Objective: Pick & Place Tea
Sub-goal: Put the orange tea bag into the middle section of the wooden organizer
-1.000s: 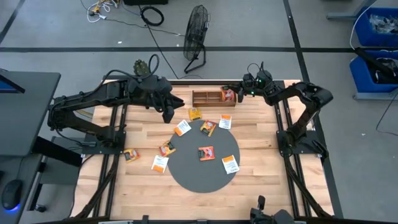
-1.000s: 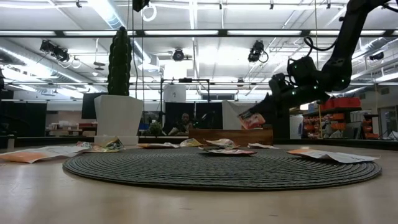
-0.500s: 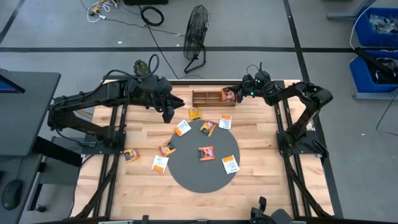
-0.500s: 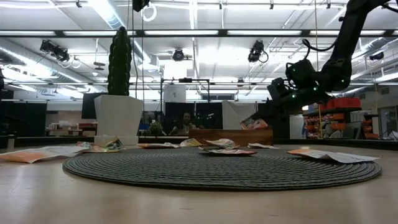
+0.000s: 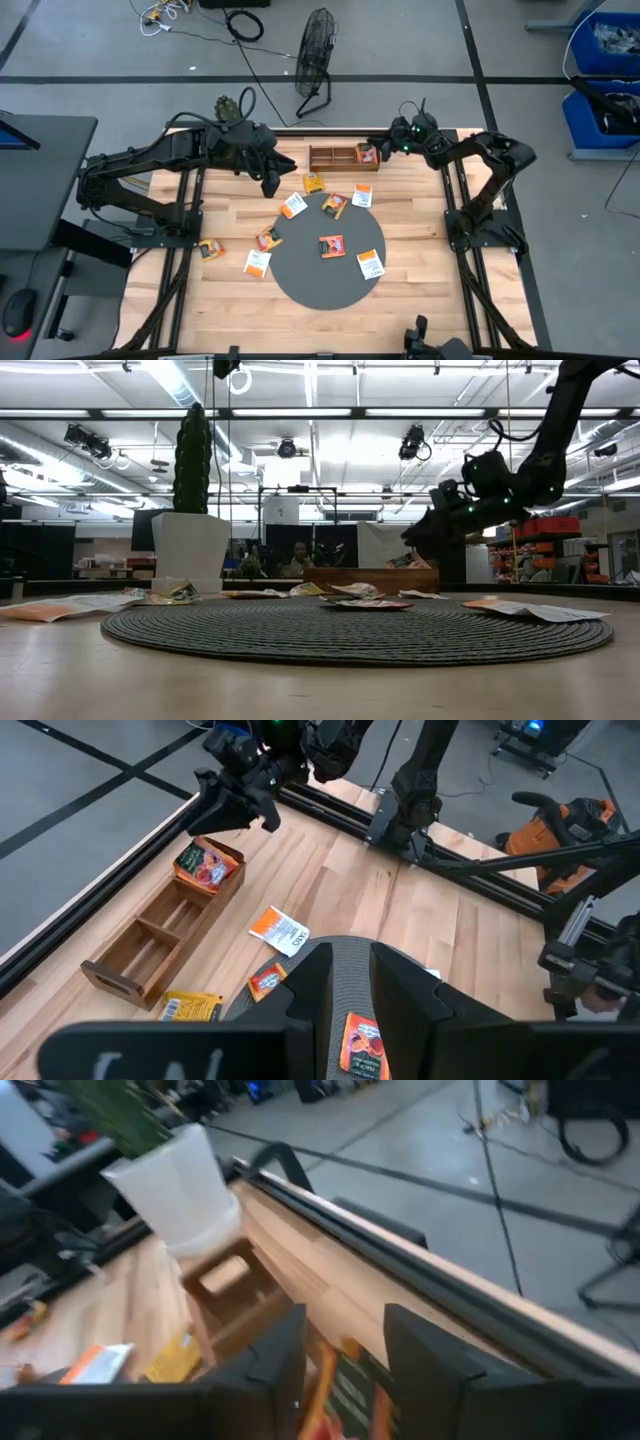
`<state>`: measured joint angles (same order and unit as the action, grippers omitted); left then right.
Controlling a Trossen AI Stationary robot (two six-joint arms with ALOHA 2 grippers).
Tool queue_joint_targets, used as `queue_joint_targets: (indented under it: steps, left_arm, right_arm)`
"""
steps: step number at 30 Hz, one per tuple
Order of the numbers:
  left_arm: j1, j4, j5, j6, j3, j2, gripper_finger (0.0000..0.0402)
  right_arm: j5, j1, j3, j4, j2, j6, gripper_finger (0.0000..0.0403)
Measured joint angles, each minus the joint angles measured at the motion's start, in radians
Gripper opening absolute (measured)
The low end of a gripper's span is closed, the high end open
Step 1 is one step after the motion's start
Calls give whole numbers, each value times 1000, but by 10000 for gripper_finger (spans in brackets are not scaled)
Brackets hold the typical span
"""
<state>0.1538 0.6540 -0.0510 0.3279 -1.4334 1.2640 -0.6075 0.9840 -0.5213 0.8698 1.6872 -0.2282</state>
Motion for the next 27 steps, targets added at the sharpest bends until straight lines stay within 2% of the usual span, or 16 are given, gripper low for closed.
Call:
queue_joint_targets:
  steps: [6,9,14,20,24,27]
  left_arm:
    - [0,0,0,-2,0,0,71]
    - [0,0,0,-1,0,0,71]
    - [0,44,1,1,0,0,71]
    - [-10,223,44,30,0,0,71]
    - [-32,396,45,41,0,11,77]
    - [-51,486,49,44,2,33,99]
  right_arm:
    - [-37,-21,-2,-50,-142,27,154]
    - [-38,-75,-34,-178,-245,79,148]
    - [-32,-201,-127,-492,-408,216,141]
    - [36,-333,-213,-804,-542,245,141]
    - [50,-399,-216,-878,-588,204,141]
    - [51,-442,-216,-899,-594,155,141]
